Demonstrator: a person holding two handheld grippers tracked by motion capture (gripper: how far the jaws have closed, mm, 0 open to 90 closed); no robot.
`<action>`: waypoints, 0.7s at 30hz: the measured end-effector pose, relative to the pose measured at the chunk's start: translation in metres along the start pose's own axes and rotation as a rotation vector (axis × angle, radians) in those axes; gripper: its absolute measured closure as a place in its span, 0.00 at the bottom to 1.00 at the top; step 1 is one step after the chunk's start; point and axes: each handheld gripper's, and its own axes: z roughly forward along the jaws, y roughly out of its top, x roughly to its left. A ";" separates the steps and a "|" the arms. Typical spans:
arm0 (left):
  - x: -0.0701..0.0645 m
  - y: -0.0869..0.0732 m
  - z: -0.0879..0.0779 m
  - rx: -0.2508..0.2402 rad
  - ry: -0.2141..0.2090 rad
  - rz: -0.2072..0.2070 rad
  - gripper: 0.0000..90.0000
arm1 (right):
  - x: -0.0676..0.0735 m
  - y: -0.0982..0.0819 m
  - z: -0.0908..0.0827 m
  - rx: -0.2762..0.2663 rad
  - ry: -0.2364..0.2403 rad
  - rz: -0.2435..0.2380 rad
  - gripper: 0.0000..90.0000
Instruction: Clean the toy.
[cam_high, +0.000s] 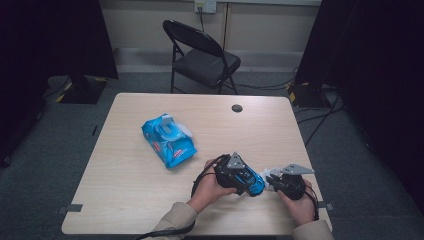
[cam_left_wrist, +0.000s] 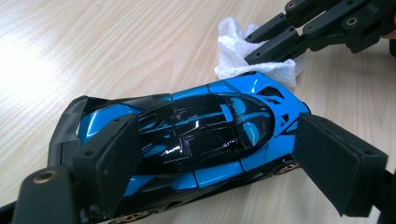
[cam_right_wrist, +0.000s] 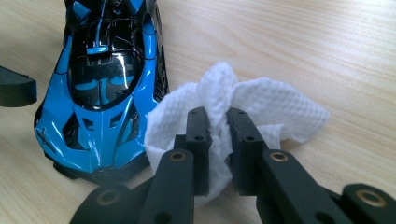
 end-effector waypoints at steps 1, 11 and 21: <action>0.000 0.000 0.000 0.000 0.001 0.000 0.17 | 0.000 0.000 0.000 0.004 0.003 -0.002 0.89; 0.000 -0.001 0.000 -0.003 0.008 0.003 0.17 | 0.006 -0.004 -0.006 0.015 0.025 -0.027 0.89; 0.000 -0.001 0.000 -0.008 0.008 0.001 0.17 | 0.009 -0.010 -0.013 0.019 0.067 -0.013 0.89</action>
